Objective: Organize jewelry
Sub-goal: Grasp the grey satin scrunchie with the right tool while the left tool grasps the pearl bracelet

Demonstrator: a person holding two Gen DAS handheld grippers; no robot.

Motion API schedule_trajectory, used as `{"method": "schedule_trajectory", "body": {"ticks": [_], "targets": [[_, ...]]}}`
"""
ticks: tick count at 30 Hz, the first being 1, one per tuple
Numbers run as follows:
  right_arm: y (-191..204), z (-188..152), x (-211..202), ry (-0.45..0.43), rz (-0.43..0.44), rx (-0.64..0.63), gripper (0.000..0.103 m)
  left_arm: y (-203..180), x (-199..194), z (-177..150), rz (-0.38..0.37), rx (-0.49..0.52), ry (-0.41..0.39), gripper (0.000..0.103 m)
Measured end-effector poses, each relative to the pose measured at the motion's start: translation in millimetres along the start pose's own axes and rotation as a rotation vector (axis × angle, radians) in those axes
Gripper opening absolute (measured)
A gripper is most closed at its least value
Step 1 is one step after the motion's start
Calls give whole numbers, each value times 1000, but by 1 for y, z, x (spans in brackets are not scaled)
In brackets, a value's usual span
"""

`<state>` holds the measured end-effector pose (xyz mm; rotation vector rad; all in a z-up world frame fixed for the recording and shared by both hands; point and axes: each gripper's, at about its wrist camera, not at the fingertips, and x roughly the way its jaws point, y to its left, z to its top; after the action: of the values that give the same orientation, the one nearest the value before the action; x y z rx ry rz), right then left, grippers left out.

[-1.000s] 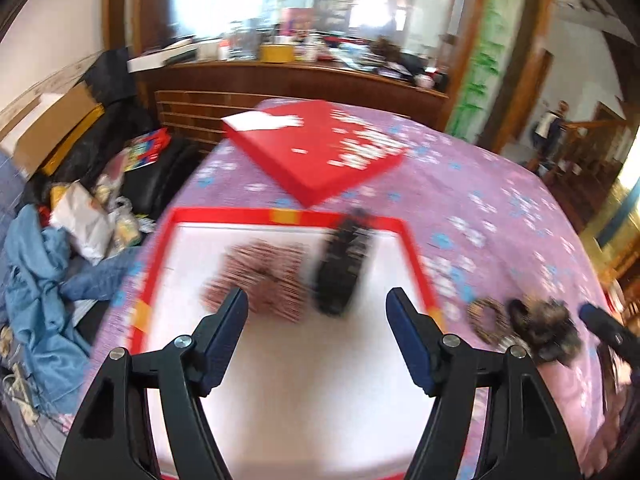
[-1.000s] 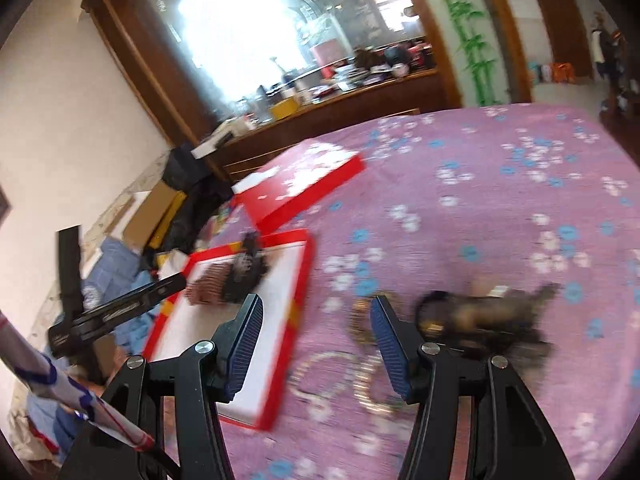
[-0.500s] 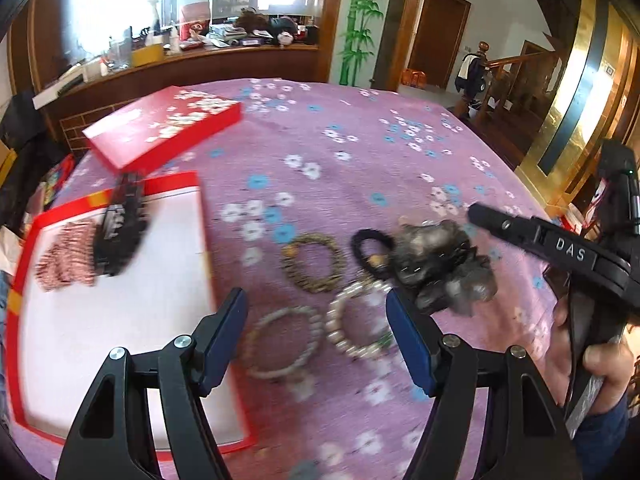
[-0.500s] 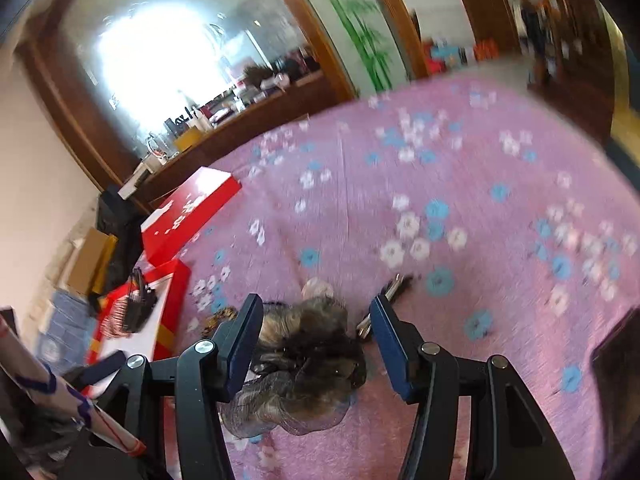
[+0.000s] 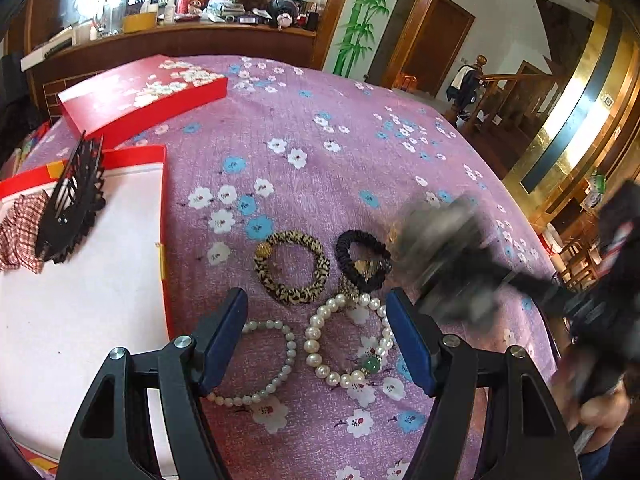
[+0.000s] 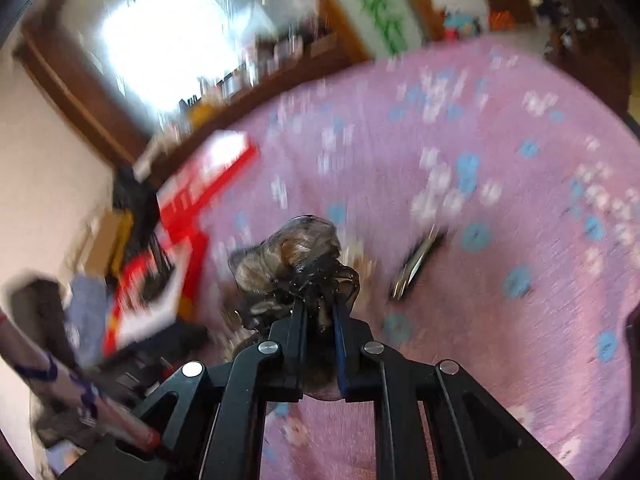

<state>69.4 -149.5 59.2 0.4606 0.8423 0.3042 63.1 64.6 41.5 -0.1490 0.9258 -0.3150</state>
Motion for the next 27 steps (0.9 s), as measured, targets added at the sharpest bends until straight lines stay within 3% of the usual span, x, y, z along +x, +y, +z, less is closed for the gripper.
{"method": "schedule_trajectory", "body": {"ticks": [3, 5, 9, 16, 25, 26, 27], "targets": [[2, 6, -34, -175, -46, -19, 12, -5, 4, -3, -20, 30, 18, 70], [-1, 6, -43, -222, -46, -1, 12, -17, 6, -10, -27, 92, 38, 60], [-4, 6, -39, -202, -32, 27, 12, -43, 14, -24, -51, 226, 100, 32], [-6, 7, -37, -184, -21, 23, 13, -54, 27, -39, 2, 324, 155, 29], [-1, 5, -35, -185, -15, 2, 13, -61, 29, -48, 55, 361, 98, 29], [-1, 5, -35, -183, -14, 2, 13, -64, 29, -49, 64, 367, 90, 26], [-1, 5, -35, -182, -13, 0, 13, -66, 29, -50, 60, 370, 88, 10]]}}
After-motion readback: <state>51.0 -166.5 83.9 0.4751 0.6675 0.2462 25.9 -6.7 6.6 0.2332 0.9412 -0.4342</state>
